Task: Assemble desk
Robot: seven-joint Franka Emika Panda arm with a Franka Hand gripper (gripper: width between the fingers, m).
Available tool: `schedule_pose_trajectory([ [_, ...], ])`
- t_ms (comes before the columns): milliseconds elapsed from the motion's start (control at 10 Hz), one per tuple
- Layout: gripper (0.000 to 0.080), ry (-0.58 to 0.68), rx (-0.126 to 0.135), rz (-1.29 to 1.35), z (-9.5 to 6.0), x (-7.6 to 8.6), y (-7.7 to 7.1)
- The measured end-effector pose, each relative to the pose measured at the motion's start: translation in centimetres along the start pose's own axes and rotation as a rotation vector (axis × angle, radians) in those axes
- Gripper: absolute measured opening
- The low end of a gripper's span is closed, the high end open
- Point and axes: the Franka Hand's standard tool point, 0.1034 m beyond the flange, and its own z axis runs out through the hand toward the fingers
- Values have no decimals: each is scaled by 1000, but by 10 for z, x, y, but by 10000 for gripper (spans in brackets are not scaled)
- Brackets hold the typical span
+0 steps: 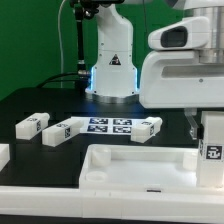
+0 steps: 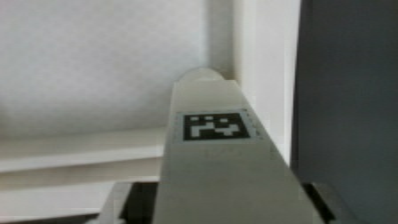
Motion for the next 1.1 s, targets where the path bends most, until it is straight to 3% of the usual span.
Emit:
schedule_pose_trajectory([
  [200,291,5,-3,160,0,2,4],
  [700,295,40,-62,523,-2,9,31],
  [1000,301,46,-71,547,-2,10,35],
  [1100,483,46,-69,534,-4,10,33],
])
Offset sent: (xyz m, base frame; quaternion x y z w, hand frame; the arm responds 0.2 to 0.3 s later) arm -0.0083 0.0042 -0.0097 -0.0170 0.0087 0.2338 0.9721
